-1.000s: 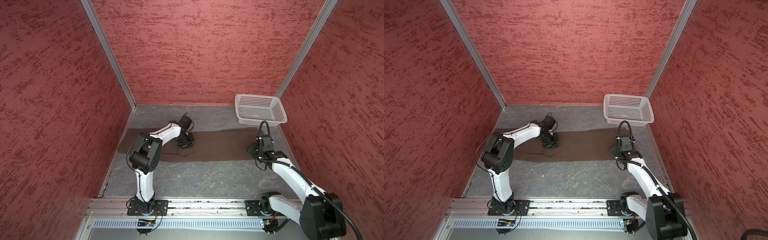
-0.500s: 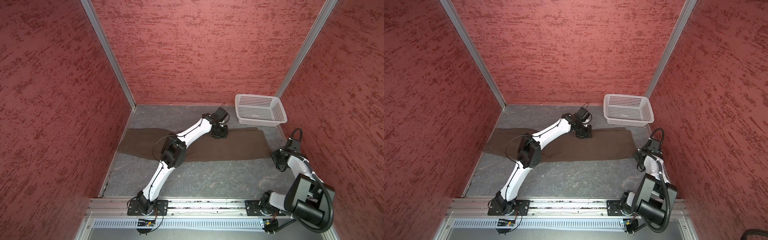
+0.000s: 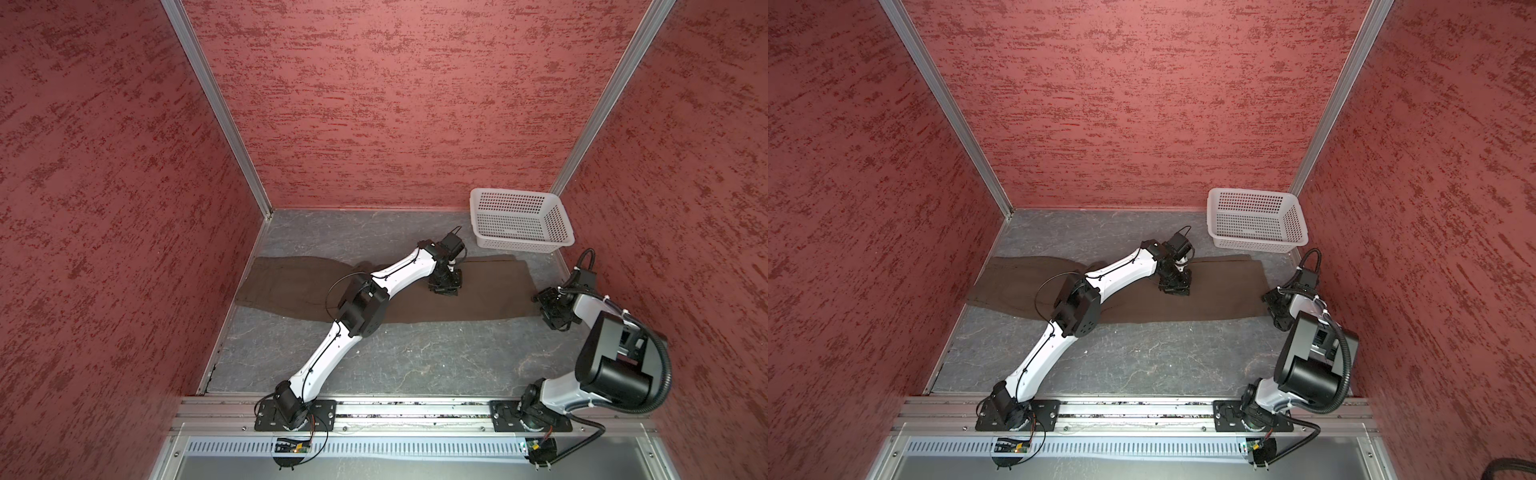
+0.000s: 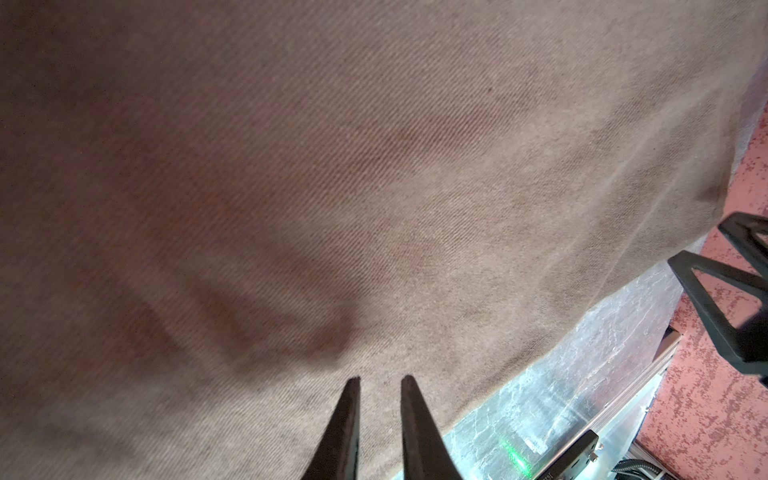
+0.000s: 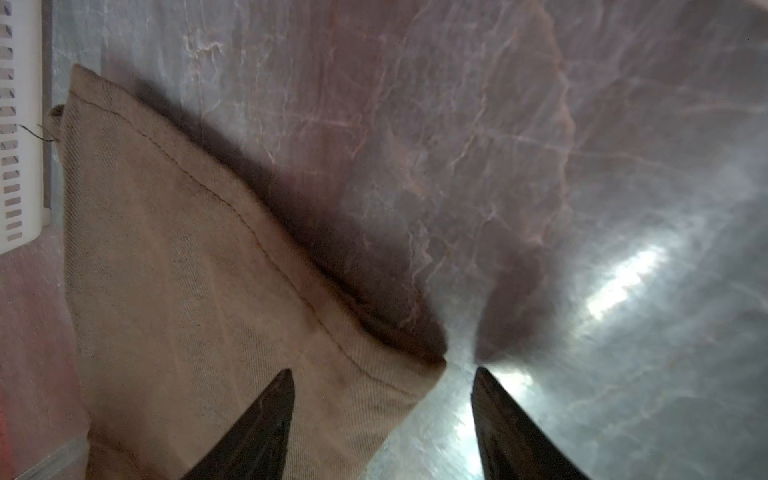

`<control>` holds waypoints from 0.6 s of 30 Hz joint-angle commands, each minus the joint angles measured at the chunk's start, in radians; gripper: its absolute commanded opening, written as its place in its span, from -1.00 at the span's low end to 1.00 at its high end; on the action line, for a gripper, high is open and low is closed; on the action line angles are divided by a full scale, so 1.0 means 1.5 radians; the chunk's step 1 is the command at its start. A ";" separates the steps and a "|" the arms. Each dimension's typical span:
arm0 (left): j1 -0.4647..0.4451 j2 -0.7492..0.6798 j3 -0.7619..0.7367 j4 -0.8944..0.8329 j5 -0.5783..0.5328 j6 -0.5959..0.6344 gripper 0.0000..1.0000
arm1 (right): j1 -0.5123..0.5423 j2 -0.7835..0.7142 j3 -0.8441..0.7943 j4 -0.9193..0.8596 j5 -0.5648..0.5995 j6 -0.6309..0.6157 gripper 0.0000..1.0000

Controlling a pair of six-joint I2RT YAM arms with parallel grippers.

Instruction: Fold and stack the trousers

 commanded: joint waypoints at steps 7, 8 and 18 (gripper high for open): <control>0.002 0.035 -0.008 0.001 0.001 -0.012 -0.59 | 0.028 0.087 0.005 0.076 -0.025 0.007 0.12; 0.002 0.037 -0.009 0.001 0.003 -0.012 -0.59 | 0.034 0.100 0.010 0.083 -0.028 0.008 0.07; 0.008 0.048 0.003 0.001 0.022 -0.018 -0.58 | 0.054 0.072 0.052 0.131 -0.058 0.036 -1.00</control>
